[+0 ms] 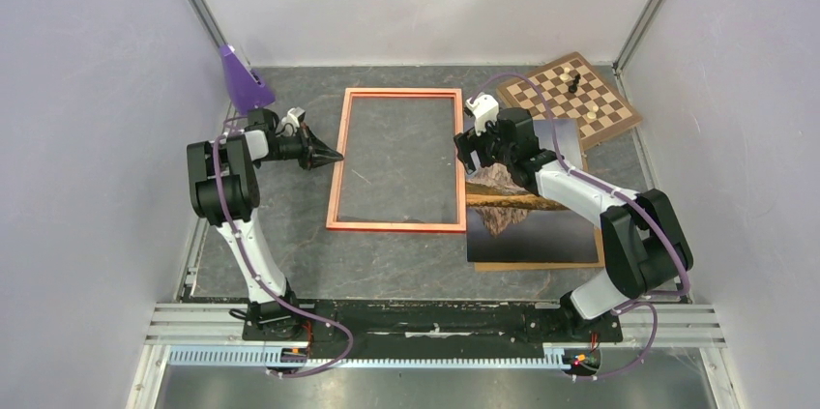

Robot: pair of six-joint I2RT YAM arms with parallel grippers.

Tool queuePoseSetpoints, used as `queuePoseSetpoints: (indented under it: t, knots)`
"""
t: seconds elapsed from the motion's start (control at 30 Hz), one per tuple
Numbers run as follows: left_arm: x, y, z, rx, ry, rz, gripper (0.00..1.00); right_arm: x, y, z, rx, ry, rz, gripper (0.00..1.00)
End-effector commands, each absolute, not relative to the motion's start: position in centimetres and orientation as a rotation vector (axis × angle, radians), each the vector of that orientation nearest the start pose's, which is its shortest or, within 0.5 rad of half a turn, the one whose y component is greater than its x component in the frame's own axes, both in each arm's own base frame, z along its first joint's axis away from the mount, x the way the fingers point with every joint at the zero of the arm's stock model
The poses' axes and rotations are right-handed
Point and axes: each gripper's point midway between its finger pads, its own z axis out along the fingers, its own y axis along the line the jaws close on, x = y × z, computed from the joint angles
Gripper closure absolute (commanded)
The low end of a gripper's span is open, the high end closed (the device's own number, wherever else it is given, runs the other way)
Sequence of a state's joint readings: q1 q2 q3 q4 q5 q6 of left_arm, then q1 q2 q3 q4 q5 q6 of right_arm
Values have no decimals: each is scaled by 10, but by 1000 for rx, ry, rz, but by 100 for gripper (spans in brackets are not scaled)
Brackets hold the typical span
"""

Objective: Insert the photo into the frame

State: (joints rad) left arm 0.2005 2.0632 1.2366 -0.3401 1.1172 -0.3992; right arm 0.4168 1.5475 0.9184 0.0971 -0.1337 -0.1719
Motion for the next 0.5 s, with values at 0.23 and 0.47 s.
queuePoseSetpoints:
  t: [0.23,0.47]
  knots:
    - [396,-103,60,-260,2469,-1453,82,402,193,138,-663,1936,280,15]
    - [396,-108,55,-245,2482,-1456,72,402,192,138,-661,1935,279,15]
